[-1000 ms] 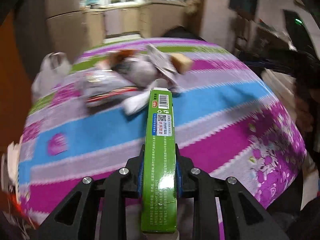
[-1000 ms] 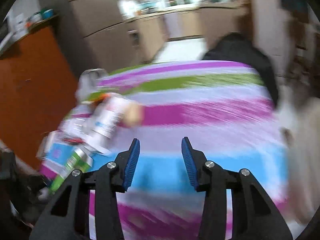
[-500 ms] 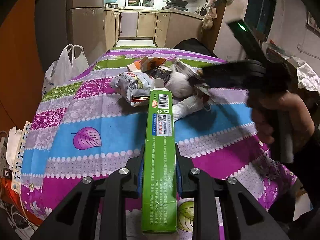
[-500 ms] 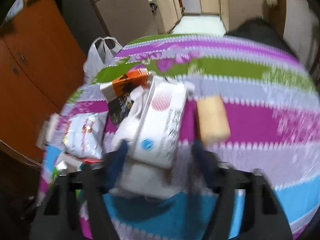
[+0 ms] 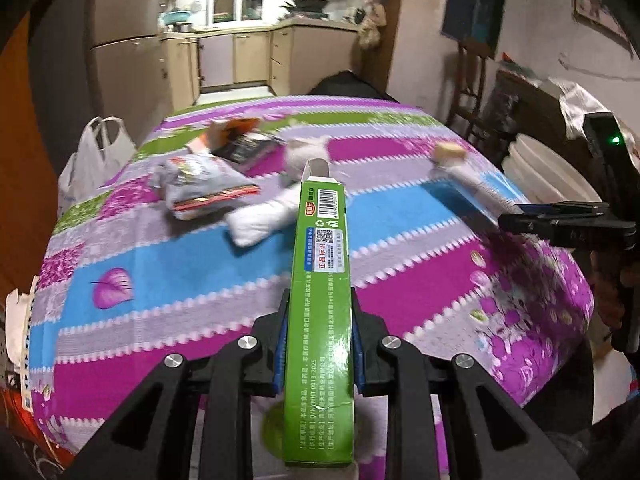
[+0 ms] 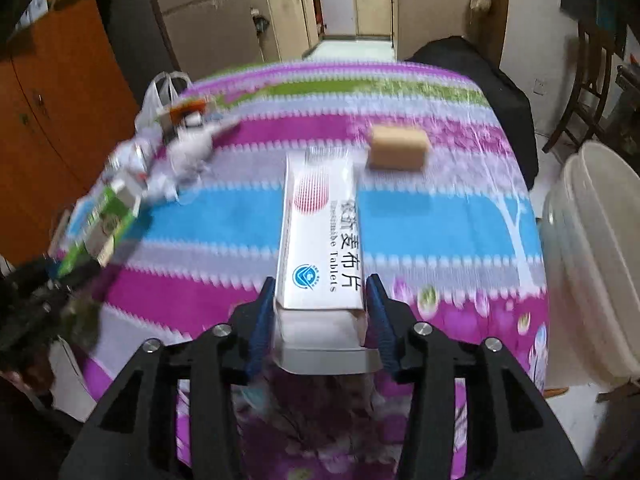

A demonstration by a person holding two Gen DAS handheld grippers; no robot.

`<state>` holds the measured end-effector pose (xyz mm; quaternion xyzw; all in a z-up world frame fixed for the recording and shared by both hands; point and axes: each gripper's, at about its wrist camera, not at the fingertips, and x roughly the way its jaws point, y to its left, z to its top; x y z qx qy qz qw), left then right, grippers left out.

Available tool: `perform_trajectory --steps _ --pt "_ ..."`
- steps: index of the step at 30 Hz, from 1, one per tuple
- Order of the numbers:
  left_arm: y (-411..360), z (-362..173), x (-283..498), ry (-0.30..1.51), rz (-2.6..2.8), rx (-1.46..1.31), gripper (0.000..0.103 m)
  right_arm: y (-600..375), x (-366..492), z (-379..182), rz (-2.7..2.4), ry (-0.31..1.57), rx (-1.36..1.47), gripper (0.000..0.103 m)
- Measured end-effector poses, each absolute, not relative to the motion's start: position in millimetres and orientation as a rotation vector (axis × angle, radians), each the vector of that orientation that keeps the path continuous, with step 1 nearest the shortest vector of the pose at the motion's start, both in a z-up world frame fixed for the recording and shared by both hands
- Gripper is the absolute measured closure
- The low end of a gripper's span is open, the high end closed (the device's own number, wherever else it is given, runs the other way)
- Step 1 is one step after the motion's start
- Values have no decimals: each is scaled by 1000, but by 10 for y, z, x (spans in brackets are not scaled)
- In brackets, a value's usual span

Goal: Collect trash
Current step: 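Grasp the white medicine box with the right tool while the left tool holds the green box, then carry the green box and white medicine box over the white bucket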

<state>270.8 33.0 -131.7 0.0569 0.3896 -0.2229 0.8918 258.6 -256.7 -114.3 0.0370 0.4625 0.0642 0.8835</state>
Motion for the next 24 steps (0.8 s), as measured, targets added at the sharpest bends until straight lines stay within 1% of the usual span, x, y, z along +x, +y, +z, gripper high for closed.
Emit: perform_trajectory --steps 4,6,8,10,12,13,16,17,18,19,20,21,24 --pt "215 -1483 2712 857 -463 180 77 -2622 2441 -1208 167 964 91 35" --pt "240 -1511 2731 856 -461 176 77 -2680 2368 -1135 160 920 91 22" --pt "241 -1520 2756 858 -450 175 77 -2651 2344 -1070 150 892 73 20" --pt "252 -1541 2775 861 -467 175 74 -2554 2385 -1073 146 891 33 20" --pt "244 -1550 2767 847 -469 188 73 -2450 2456 -1126 146 900 5 21" --pt "241 -1555 2765 839 -468 196 72 -2409 2490 -1167 140 906 -8 22" --pt "240 -1553 2757 832 -470 201 72 -2367 2564 -1273 128 933 -31 41" --pt "229 -1554 2758 831 -469 208 72 -2374 2590 -1309 127 944 -22 51" --pt "228 -1556 2755 830 -468 215 72 -2379 2589 -1311 120 933 -19 56" --pt "218 -1556 2751 828 -465 222 73 -2395 2584 -1311 123 932 -7 56" --pt "221 -1554 2744 826 -465 223 76 -2413 2575 -1308 129 931 8 59" --pt "219 -1553 2741 825 -468 223 77 -2423 2563 -1301 131 930 15 61" --pt "198 -1546 2729 830 -469 230 77 -2410 2519 -1297 134 928 18 64"
